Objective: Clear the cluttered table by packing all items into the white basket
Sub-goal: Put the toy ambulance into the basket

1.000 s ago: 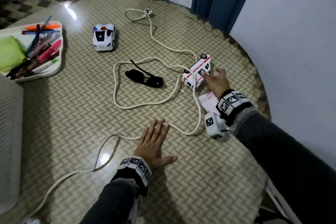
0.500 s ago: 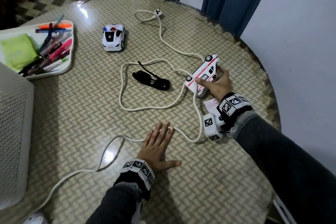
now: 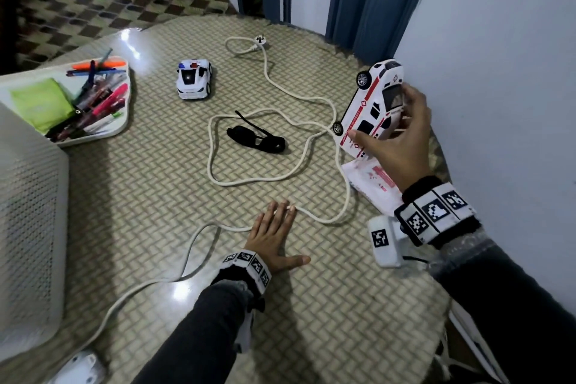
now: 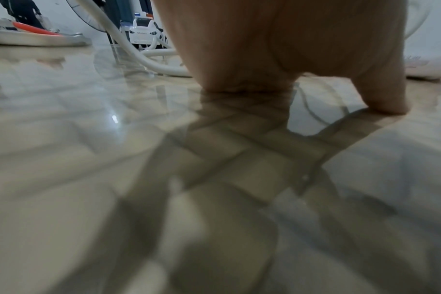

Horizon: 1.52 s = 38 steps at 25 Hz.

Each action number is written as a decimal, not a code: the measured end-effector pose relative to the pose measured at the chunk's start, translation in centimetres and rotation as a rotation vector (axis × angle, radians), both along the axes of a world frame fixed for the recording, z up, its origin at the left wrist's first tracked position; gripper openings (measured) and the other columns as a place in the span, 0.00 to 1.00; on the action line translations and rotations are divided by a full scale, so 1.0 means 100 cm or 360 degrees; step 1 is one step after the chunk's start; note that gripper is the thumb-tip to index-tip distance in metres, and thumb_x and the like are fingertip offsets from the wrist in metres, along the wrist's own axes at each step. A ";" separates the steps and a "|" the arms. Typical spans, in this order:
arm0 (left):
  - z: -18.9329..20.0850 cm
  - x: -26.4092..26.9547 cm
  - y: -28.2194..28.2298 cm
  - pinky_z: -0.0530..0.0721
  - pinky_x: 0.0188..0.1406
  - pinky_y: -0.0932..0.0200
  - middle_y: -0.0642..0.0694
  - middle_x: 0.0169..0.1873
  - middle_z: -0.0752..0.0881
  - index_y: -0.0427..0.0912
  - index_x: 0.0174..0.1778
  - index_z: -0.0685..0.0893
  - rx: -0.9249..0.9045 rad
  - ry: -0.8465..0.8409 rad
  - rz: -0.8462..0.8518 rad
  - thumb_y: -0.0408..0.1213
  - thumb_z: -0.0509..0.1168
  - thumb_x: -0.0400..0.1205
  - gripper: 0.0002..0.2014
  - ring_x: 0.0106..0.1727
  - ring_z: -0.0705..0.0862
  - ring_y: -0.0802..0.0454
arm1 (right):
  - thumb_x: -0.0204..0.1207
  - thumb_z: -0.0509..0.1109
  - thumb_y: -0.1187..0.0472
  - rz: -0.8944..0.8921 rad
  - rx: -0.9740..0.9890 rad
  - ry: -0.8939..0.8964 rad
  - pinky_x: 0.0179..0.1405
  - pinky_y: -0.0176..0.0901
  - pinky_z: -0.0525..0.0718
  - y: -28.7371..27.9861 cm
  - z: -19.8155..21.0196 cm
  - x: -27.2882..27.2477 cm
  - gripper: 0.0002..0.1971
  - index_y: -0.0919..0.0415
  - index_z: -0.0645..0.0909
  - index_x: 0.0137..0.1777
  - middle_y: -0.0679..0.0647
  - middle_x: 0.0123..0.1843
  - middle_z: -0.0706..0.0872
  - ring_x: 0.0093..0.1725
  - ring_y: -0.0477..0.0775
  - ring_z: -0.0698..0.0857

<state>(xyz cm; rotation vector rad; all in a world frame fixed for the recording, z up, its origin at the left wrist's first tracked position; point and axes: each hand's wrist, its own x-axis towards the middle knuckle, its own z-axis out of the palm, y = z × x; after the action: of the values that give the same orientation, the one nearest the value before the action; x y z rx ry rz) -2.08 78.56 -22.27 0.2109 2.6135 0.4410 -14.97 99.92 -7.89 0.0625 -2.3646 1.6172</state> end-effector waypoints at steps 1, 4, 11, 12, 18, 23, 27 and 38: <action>0.001 0.000 0.001 0.24 0.74 0.53 0.57 0.77 0.24 0.56 0.81 0.29 -0.0001 -0.0015 0.0003 0.84 0.45 0.60 0.59 0.76 0.20 0.55 | 0.57 0.86 0.64 0.0028 -0.0027 0.0000 0.60 0.35 0.81 0.002 0.011 0.016 0.46 0.53 0.67 0.74 0.56 0.69 0.74 0.67 0.53 0.78; 0.009 0.001 0.003 0.31 0.79 0.49 0.55 0.81 0.33 0.52 0.83 0.37 0.0093 -0.0004 0.0071 0.66 0.61 0.75 0.51 0.81 0.29 0.52 | 0.60 0.84 0.69 0.0145 -0.0127 -0.0025 0.57 0.36 0.84 0.006 0.036 0.066 0.45 0.51 0.66 0.76 0.50 0.68 0.79 0.63 0.47 0.81; 0.051 0.052 -0.013 0.58 0.81 0.45 0.51 0.80 0.61 0.48 0.78 0.68 0.0866 0.0557 0.0426 0.45 0.67 0.79 0.30 0.82 0.59 0.49 | 0.62 0.84 0.67 0.0131 -0.0276 -0.0062 0.52 0.35 0.84 -0.009 0.034 0.161 0.42 0.51 0.67 0.73 0.47 0.64 0.81 0.58 0.40 0.83; 0.058 0.063 -0.017 0.65 0.78 0.47 0.51 0.77 0.68 0.48 0.76 0.71 0.0937 0.0620 0.0497 0.49 0.65 0.78 0.29 0.80 0.65 0.50 | 0.62 0.84 0.68 0.0154 -0.0320 -0.0055 0.50 0.32 0.83 -0.014 0.033 0.173 0.41 0.52 0.67 0.73 0.50 0.63 0.81 0.58 0.41 0.84; 0.115 0.143 -0.043 0.74 0.69 0.51 0.57 0.63 0.82 0.50 0.65 0.80 0.1077 0.1046 0.0634 0.48 0.63 0.78 0.20 0.68 0.78 0.53 | 0.65 0.82 0.68 0.0363 -0.0507 -0.0071 0.58 0.37 0.83 -0.048 0.038 0.251 0.39 0.49 0.68 0.74 0.44 0.65 0.81 0.64 0.40 0.81; 0.146 0.243 -0.072 0.79 0.61 0.39 0.57 0.57 0.85 0.53 0.60 0.81 0.1049 0.1311 0.0727 0.49 0.62 0.76 0.16 0.60 0.83 0.56 | 0.69 0.78 0.69 0.0467 -0.0753 -0.0121 0.66 0.55 0.81 -0.080 0.037 0.330 0.32 0.49 0.71 0.69 0.55 0.67 0.83 0.66 0.53 0.83; 0.167 0.331 -0.110 0.79 0.61 0.37 0.58 0.55 0.86 0.55 0.59 0.81 0.0981 0.1416 0.0898 0.50 0.62 0.76 0.16 0.59 0.83 0.58 | 0.70 0.77 0.69 0.0577 -0.0826 -0.0178 0.66 0.60 0.81 -0.119 0.040 0.395 0.29 0.51 0.73 0.68 0.60 0.64 0.84 0.63 0.57 0.85; 0.238 0.475 -0.252 0.82 0.59 0.52 0.58 0.51 0.87 0.49 0.59 0.83 0.0782 0.1824 0.1216 0.50 0.62 0.76 0.17 0.56 0.84 0.62 | 0.67 0.81 0.66 0.0983 -0.0774 -0.0212 0.59 0.55 0.85 -0.289 0.081 0.489 0.27 0.53 0.76 0.64 0.56 0.59 0.87 0.56 0.50 0.87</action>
<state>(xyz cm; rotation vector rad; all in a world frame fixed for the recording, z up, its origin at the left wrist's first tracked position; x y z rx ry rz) 45.47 53.32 1.50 -0.5933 3.5561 1.6227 33.91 70.99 0.22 0.6558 -2.0777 2.5048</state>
